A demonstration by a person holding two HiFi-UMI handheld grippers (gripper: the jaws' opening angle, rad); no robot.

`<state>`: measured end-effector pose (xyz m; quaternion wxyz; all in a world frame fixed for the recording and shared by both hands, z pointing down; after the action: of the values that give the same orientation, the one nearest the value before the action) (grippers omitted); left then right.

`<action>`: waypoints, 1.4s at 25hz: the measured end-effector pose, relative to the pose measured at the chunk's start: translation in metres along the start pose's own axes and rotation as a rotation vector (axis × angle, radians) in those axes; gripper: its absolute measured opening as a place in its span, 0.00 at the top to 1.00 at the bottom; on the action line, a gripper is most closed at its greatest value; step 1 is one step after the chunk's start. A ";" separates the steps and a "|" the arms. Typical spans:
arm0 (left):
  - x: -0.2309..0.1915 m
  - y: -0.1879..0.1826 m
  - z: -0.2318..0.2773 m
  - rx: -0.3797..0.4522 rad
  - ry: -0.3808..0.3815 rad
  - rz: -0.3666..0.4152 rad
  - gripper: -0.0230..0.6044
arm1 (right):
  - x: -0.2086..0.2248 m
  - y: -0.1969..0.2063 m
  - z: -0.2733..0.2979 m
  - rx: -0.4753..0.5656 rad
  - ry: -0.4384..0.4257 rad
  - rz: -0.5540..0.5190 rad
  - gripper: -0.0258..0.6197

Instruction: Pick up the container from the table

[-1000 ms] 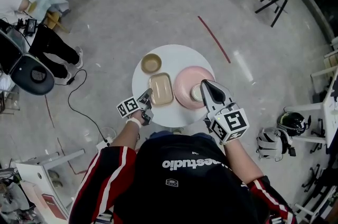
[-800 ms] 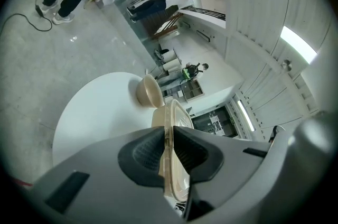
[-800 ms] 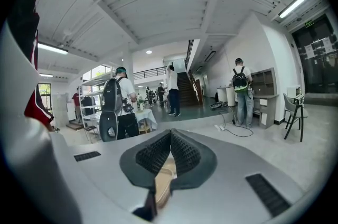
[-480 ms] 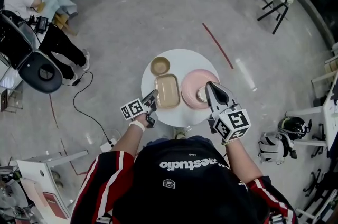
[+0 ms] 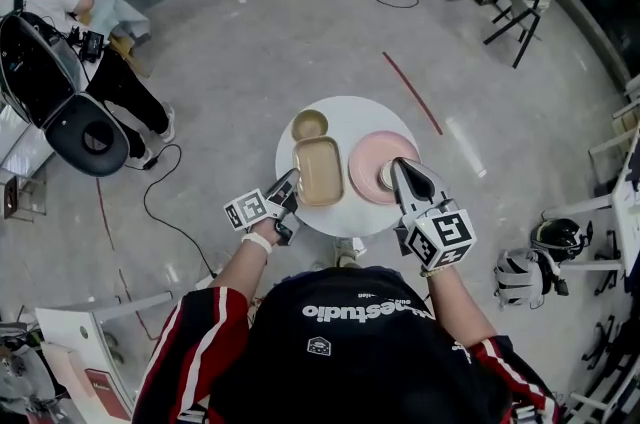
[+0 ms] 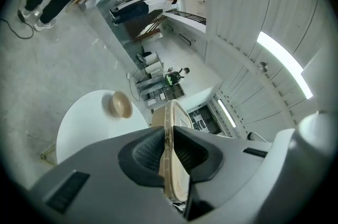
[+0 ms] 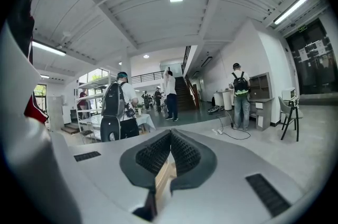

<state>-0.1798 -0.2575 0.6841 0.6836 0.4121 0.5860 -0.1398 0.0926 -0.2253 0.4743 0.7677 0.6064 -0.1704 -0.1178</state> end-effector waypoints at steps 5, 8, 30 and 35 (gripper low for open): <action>0.035 -0.004 -0.003 0.012 0.053 0.046 0.87 | -0.009 -0.002 -0.010 0.016 0.001 -0.002 0.94; 0.051 -0.007 -0.007 0.021 0.056 0.097 0.86 | -0.017 -0.005 -0.015 0.024 -0.001 -0.006 0.94; 0.180 -0.018 -0.050 0.086 0.126 0.408 0.87 | -0.053 -0.010 -0.052 0.069 -0.013 0.011 0.94; 0.212 -0.021 -0.065 0.104 0.150 0.505 0.87 | -0.065 -0.015 -0.058 0.086 -0.022 0.003 0.94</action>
<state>-0.1807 -0.1621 0.4835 0.6294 0.5889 0.5056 0.0359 0.0571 -0.1516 0.4395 0.7390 0.6374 -0.1850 -0.1158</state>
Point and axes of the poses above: the fingertips, and each gripper's own axes: z forward along the fingers, x to its right, y out of its underside, the point moved 6 cm from there along -z, backward along the fingers, and after that the axes turned 10 degrees about y, right-handed, at the moved point
